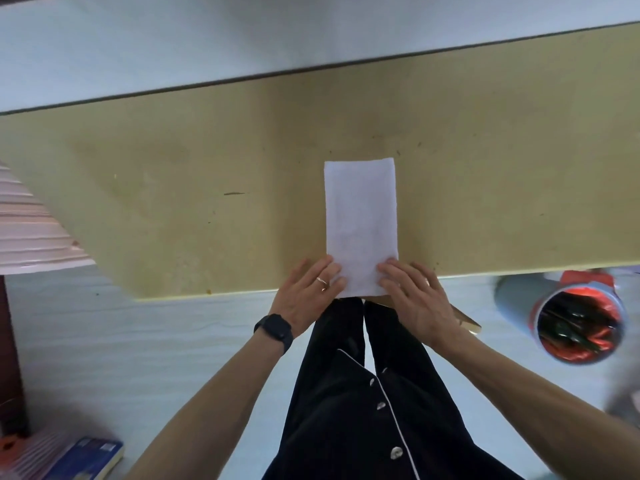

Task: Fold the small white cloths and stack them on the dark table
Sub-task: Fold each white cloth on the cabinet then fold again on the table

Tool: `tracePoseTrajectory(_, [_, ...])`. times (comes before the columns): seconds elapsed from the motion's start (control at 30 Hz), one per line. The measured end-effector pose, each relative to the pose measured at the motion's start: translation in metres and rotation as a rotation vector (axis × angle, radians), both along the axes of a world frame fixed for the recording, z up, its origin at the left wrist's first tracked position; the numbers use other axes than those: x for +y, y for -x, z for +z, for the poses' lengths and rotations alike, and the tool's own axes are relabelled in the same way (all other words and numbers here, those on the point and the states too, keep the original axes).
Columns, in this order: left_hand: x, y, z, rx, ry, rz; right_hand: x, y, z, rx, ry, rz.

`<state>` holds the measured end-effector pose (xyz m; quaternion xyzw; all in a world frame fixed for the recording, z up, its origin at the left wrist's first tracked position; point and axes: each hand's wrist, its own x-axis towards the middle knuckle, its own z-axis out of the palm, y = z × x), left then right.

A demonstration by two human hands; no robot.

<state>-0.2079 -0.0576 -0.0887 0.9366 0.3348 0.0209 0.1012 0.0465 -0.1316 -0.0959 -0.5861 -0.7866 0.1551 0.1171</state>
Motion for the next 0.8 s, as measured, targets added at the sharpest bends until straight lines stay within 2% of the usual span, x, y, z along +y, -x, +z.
tracePoseTrajectory(0.17, [0.009,-0.001,-0.002,-0.021,-0.038,-0.028,0.01,-0.011,0.002,0.085,0.019,0.053])
tracePoseTrajectory(0.4, [0.025,-0.006,0.01,-0.104,0.071,-0.033,0.016,-0.018,0.001,0.098,0.064,0.085])
tracePoseTrajectory(0.53, [0.025,-0.009,0.017,-0.165,0.191,0.084,0.024,-0.021,0.017,0.198,0.12,0.096])
tracePoseTrajectory(0.6, [0.024,-0.014,0.025,-0.184,0.297,0.225,0.029,-0.021,0.026,0.27,0.209,0.015])
tracePoseTrajectory(0.73, [0.043,-0.03,0.054,-0.211,0.555,0.624,0.061,-0.017,0.057,0.469,0.415,-0.378])
tracePoseTrajectory(0.8, [0.062,-0.04,0.067,-0.306,0.692,0.774,0.085,-0.014,0.069,0.576,0.447,-0.539])
